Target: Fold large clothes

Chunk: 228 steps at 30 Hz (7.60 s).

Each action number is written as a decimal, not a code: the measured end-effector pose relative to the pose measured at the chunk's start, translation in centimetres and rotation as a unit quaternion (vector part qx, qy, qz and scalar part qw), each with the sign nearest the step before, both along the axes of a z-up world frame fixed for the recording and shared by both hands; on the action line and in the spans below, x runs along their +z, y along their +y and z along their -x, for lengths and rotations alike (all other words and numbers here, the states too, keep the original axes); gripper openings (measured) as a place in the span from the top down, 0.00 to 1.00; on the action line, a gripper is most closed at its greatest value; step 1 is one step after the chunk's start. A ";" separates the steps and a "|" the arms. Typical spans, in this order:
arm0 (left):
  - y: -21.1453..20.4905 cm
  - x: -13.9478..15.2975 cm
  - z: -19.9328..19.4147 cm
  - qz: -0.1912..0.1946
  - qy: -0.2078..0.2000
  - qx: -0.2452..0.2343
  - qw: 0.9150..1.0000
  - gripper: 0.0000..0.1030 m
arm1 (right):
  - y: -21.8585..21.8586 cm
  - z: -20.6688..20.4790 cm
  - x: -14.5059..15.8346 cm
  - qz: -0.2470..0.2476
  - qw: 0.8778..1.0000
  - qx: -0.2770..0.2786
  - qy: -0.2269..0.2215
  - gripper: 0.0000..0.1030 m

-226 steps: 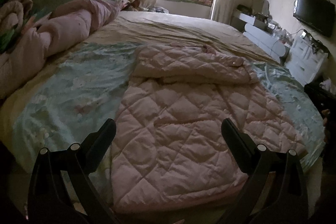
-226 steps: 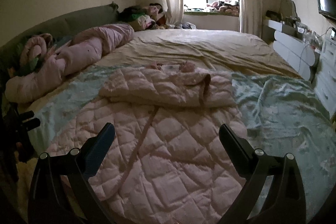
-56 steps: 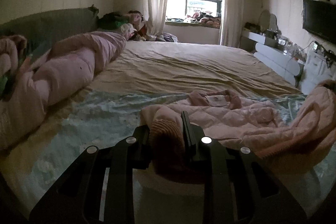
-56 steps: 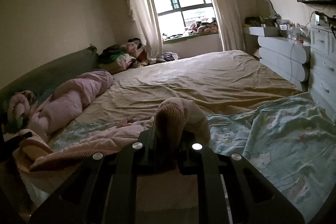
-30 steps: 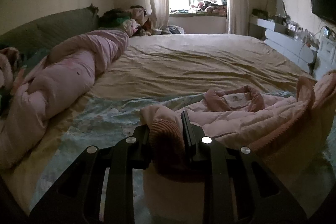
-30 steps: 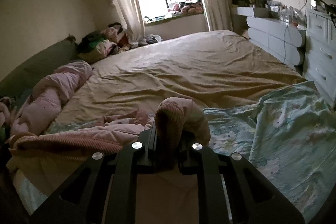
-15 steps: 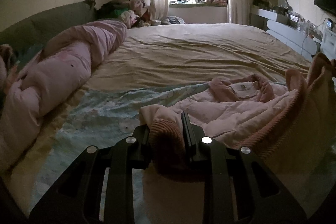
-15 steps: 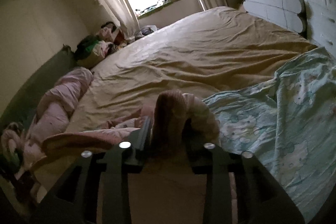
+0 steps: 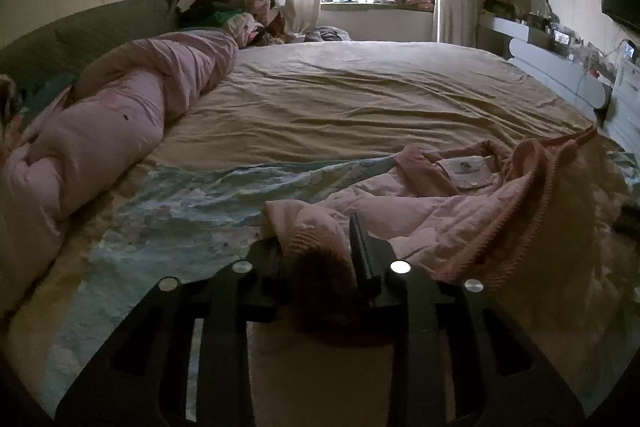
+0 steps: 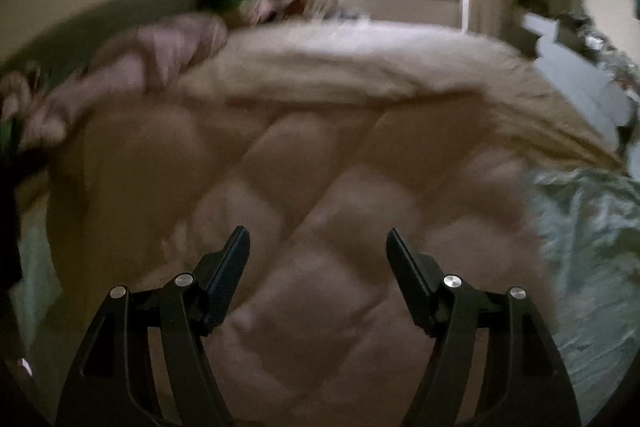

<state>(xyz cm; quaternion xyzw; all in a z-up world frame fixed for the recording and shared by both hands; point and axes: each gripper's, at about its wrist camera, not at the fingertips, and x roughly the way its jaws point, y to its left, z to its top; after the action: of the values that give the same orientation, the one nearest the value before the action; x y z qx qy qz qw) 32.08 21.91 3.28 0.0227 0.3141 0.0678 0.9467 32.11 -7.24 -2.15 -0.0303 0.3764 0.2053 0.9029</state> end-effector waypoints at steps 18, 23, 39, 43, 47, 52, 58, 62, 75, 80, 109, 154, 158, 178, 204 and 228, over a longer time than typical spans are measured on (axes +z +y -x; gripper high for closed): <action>2.9 -2.7 4.0 0.048 0.004 0.025 0.999 0.09 | -6.5 0.3 1.0 0.012 0.996 -0.079 -0.036 0.22; 4.4 -7.3 4.0 0.118 0.062 0.005 0.991 0.09 | -10.2 -2.5 -0.9 0.042 0.994 -0.102 0.020 0.21; 1.1 -2.0 -0.2 0.029 0.022 -0.006 0.999 0.86 | -9.8 -3.1 1.9 0.009 0.990 -0.132 -0.057 0.88; 0.6 -1.3 -3.2 0.018 0.023 0.012 1.000 0.86 | -9.6 -6.2 1.8 0.007 0.986 -0.158 -0.056 0.88; 0.9 -3.0 -5.3 0.023 0.047 0.031 0.998 0.86 | -9.4 -9.2 0.1 0.004 0.982 -0.189 -0.029 0.88; 1.6 -5.8 -6.7 0.029 0.071 0.038 0.996 0.86 | -8.5 -11.4 -2.3 0.038 0.980 -0.197 -0.002 0.88; 1.5 -8.4 -8.0 0.032 0.089 0.041 0.995 0.82 | -7.6 -13.1 -4.6 0.065 0.977 -0.201 0.023 0.87; 1.9 -8.3 -7.4 0.048 0.082 0.039 0.995 0.75 | -7.0 -13.5 -5.8 0.087 0.975 -0.203 0.024 0.83; -1.9 -2.3 -0.3 0.061 0.023 -0.026 0.998 0.31 | -6.9 -5.9 1.1 0.019 0.986 -0.158 -0.051 0.35; -4.9 -5.3 0.9 0.107 0.070 -0.068 0.989 0.31 | -2.2 -2.7 3.4 0.001 0.996 -0.064 -0.067 0.35; -4.8 -9.0 0.5 0.111 0.111 -0.060 0.986 0.28 | 5.7 -6.3 0.6 -0.013 0.999 -0.006 0.047 0.35; -5.7 -2.8 8.6 0.076 0.057 -0.010 0.995 0.09 | -6.5 5.1 1.7 -0.088 0.995 -0.048 0.023 0.08; -6.0 -2.1 9.6 0.074 0.049 -0.009 0.996 0.09 | -7.9 6.1 2.5 -0.099 0.993 -0.057 0.015 0.05; -2.0 -8.3 10.7 0.157 0.111 0.046 0.980 0.09 | -15.5 6.5 -3.1 -0.127 0.972 -0.184 0.067 0.04; 5.4 -16.3 4.0 0.525 0.093 0.107 0.839 0.09 | -16.5 -5.8 -11.5 -0.363 0.882 -0.231 0.194 0.04; 1.0 -5.5 4.1 0.272 0.056 0.056 0.959 0.70 | -5.4 -0.9 0.3 -0.003 0.994 -0.104 -0.031 0.70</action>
<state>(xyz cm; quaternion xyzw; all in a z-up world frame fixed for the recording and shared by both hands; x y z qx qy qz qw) 27.98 22.95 -2.22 -0.2491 0.3735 0.0311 0.8930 32.98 -12.63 -1.84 0.0050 0.3493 0.1103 0.9305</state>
